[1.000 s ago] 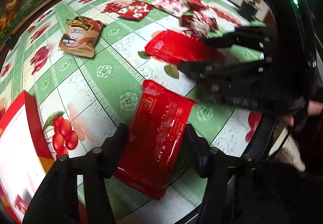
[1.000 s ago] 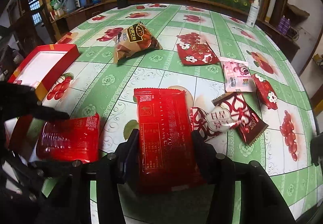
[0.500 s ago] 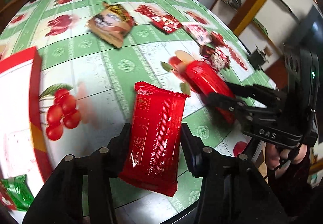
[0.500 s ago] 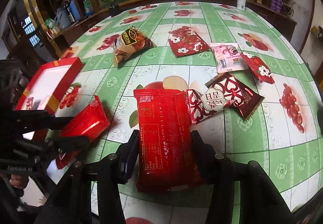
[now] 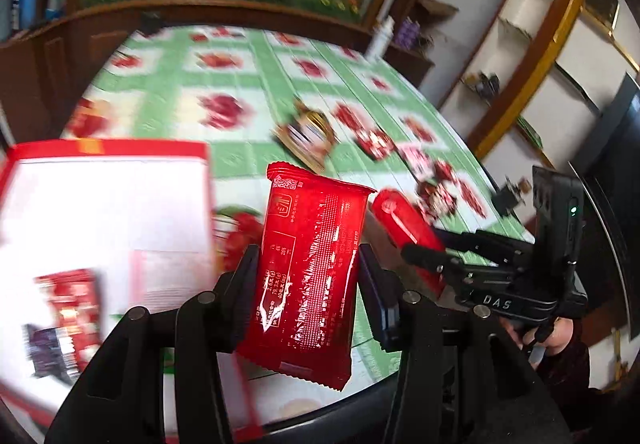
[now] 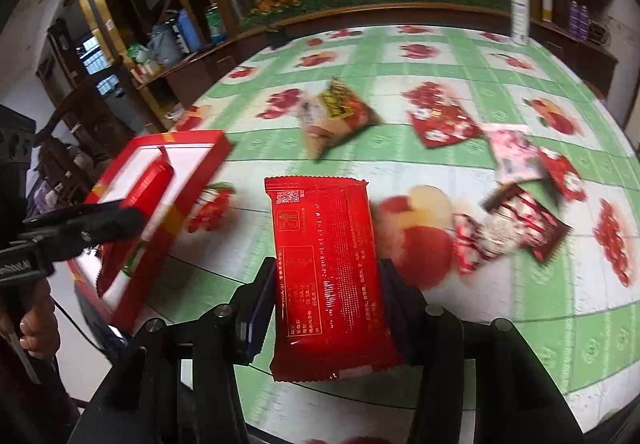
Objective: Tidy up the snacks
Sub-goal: 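Carry both red packets over the tray and release them from both tools, then return to the table and grasp brown chocolate packet with right tool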
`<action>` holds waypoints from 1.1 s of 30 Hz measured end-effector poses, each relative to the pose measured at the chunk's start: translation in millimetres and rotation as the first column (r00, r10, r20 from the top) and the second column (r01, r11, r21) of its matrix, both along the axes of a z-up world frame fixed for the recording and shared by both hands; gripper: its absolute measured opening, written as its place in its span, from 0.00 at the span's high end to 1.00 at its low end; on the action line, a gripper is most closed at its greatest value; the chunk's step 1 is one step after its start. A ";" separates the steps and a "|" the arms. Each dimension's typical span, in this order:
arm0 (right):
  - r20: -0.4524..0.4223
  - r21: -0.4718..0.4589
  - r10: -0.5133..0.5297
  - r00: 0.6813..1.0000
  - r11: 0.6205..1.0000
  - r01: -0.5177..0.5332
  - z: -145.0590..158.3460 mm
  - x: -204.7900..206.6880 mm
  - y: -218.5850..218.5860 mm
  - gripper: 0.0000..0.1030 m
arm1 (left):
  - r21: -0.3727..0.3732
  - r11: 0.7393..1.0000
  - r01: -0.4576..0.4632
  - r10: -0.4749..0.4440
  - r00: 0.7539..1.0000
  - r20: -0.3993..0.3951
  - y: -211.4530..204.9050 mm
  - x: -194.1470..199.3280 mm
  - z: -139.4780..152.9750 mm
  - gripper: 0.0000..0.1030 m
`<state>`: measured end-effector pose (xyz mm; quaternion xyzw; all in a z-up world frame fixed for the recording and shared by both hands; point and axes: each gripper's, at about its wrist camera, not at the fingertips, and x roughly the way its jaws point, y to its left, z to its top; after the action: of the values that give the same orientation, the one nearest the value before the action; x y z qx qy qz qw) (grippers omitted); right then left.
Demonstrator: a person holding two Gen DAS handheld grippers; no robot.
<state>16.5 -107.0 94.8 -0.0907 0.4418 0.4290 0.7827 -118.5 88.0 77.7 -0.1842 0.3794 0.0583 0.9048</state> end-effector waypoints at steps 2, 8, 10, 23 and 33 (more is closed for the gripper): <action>0.005 0.011 0.043 0.999 0.999 -0.043 6.3 -8.1 18.4 0.51 | 0.030 0.998 -0.051 0.050 0.999 0.021 10.0 -14.2 8.5 0.56; 0.011 0.065 0.174 0.985 0.983 -0.174 24.1 -34.8 79.7 0.51 | 0.056 0.973 -0.225 0.222 0.974 0.045 56.8 -57.8 19.6 0.55; 0.019 0.077 0.218 0.976 0.973 -0.219 28.5 -46.8 104.6 0.51 | 0.057 0.961 -0.269 0.267 0.963 0.048 68.3 -68.3 18.9 0.55; 0.031 0.052 0.349 0.937 0.935 -0.350 8.8 -97.8 199.3 0.51 | 0.121 0.903 -0.412 0.421 0.904 -0.068 108.3 -82.4 -28.6 0.55; 0.052 0.146 0.235 0.971 0.960 -0.240 15.1 -62.3 161.4 0.44 | 0.238 0.853 -0.465 0.472 0.881 0.030 91.0 -90.5 -9.9 0.29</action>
<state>-45.8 54.4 110.0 -0.0909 0.3804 0.5505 0.7376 -209.0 179.0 67.8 -0.1603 0.3268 0.3246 0.8730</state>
